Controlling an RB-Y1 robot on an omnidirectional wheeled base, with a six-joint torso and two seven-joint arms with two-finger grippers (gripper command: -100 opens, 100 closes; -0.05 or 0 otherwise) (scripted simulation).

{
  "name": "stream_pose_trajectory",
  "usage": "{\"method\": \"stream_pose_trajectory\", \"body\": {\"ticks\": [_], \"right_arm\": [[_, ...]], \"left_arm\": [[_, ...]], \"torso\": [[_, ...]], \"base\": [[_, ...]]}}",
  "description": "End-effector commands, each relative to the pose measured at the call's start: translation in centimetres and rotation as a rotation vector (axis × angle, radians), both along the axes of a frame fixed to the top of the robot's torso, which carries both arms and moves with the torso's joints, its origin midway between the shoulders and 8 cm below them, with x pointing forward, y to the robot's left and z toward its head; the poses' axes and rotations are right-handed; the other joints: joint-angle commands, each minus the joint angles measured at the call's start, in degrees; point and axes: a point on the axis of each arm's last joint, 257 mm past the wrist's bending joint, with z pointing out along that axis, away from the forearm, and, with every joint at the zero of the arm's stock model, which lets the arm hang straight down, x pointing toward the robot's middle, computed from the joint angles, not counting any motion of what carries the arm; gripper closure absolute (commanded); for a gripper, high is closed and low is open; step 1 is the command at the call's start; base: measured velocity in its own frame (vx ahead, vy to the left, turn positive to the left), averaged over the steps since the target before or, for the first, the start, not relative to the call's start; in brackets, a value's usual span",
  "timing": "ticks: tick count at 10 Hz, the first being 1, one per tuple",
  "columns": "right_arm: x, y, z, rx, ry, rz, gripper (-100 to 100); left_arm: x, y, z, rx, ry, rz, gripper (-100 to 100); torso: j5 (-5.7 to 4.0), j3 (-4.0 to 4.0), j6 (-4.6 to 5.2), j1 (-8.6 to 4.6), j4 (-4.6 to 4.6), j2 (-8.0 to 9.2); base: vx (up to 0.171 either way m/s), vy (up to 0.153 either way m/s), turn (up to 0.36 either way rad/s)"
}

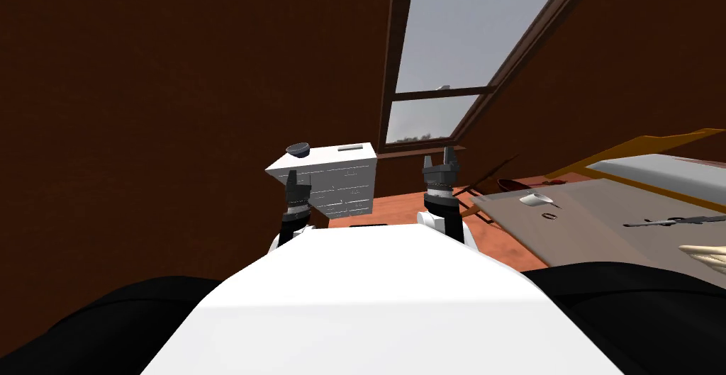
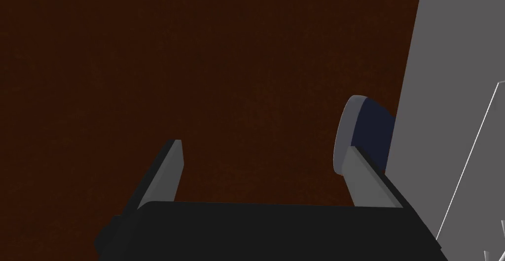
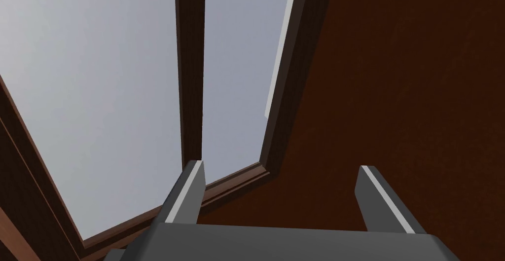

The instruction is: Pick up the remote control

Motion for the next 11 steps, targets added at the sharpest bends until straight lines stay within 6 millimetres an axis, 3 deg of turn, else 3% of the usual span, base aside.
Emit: {"method": "stream_pose_trajectory", "body": {"ticks": [1, 3, 4, 5, 8, 9, 10, 11], "right_arm": [[0.0, 0.0, 0.0, 0.000, 0.000, 0.000, 0], [0.0, 0.0, 0.0, 0.000, 0.000, 0.000, 0], [0.0, 0.0, 0.0, 0.000, 0.000, 0.000, 0], [0.0, 0.0, 0.0, 0.000, 0.000, 0.000, 0], [0.0, 0.0, 0.0, 0.000, 0.000, 0.000, 0], [0.0, 0.0, 0.0, 0.000, 0.000, 0.000, 0], [0.0, 0.0, 0.0, 0.000, 0.000, 0.000, 0], [0.0, 0.0, 0.0, 0.000, 0.000, 0.000, 0]], "left_arm": [[-0.4, 0.0, -0.5, -0.004, 0.000, -0.012, -100], [-1.7, 0.7, -2.7, -0.015, 0.040, -0.036, -100], [-1.9, 0.6, -2.5, -0.019, 0.028, -0.044, -100], [-2.7, 1.1, -3.9, -0.029, 0.055, -0.057, -100], [-3.8, 1.6, -5.2, -0.046, 0.077, -0.077, -100], [-4.9, 2.3, -6.8, -0.050, 0.110, -0.084, -100], [-4.9, 2.3, -6.8, -0.064, 0.110, -0.092, -100], [-6.1, 3.1, -8.6, -0.062, 0.152, -0.093, -100]], "torso": [[0.00, 0.00, 0.00, 0.00, 0.00, 0.00], [0.06, -0.13, 0.00, 0.29, -0.05, -0.25], [0.01, -0.12, 0.01, 0.02, -0.05, -0.21], [0.01, -0.12, -0.01, 0.13, -0.04, -0.23], [0.05, -0.13, 0.01, 0.21, -0.04, -0.23], [0.05, -0.15, -0.01, 0.31, -0.05, -0.27], [0.03, -0.15, 0.00, 0.13, -0.05, -0.26], [0.03, -0.16, -0.01, 0.25, -0.05, -0.31]], "base": [[-0.103, -0.145, -0.024], [-0.074, -0.175, -0.128], [-0.081, -0.178, -0.026], [-0.108, -0.174, -0.100], [-0.072, -0.149, -0.084], [-0.062, -0.193, -0.132], [-0.051, -0.155, -0.062], [-0.041, -0.173, -0.179]]}}
